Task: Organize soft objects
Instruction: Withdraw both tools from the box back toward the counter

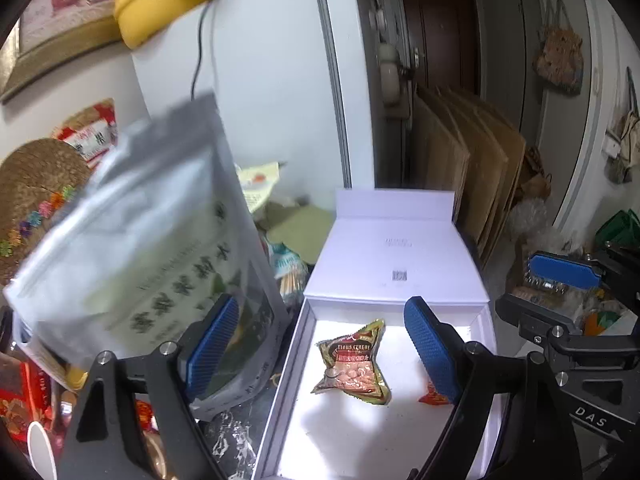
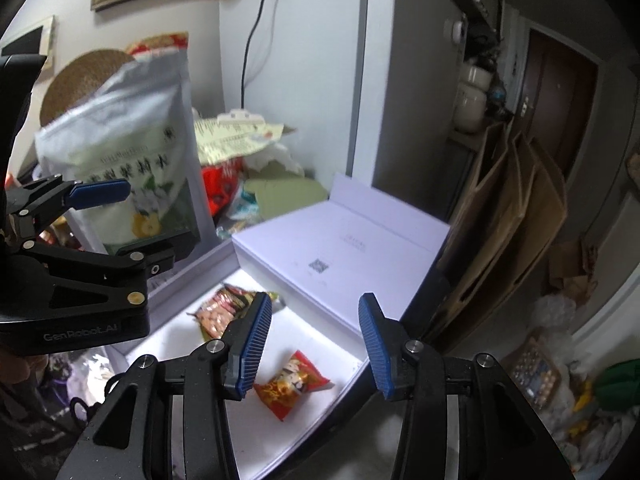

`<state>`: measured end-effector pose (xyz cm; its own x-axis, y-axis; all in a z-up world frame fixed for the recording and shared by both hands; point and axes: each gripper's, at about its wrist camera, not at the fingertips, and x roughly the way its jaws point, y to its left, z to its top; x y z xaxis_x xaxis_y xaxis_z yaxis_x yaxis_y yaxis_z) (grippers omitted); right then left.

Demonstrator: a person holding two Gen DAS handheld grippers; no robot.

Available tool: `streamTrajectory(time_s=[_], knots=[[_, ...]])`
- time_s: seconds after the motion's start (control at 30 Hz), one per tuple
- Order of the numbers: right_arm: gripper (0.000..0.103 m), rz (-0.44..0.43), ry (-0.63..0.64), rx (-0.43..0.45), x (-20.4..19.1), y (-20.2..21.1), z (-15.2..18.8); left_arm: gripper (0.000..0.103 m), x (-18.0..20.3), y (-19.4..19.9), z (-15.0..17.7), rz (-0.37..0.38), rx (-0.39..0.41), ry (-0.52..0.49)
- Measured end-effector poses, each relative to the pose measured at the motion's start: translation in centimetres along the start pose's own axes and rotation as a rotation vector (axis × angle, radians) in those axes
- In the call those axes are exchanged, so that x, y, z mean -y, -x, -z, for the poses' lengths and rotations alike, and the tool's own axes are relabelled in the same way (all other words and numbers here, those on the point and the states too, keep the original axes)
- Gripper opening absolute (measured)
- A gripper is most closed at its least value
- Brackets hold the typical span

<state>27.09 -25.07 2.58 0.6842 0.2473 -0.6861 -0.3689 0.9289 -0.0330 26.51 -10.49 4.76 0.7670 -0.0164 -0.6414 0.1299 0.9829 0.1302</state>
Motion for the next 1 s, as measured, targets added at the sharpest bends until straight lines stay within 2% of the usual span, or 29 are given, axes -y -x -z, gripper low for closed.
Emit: streamTrajectory(time_s=[0.33, 0.5, 0.63, 1.0], knots=[[0.046, 0.014, 0.016, 0.126, -1.8, 6.9, -0.9, 0.085, -0.6, 8.1, -0.2, -0.007, 0.127, 0.010], [0.052, 0.012, 0.027, 0.180, -3.2, 10.0, -0.5, 0.085, -0.7, 11.5, 0.8, -0.009, 0.171, 0.003], [0.062, 0.009, 0.036, 0.209, -4.6, 12.3, 0.4, 0.087, -1.2, 14.1, 2.1, -0.014, 0.192, 0.016], [0.065, -0.013, 0.047, 0.247, -7.8, 17.0, 4.3, 0.087, -1.7, 19.5, 7.5, -0.025, 0.195, 0.027]])
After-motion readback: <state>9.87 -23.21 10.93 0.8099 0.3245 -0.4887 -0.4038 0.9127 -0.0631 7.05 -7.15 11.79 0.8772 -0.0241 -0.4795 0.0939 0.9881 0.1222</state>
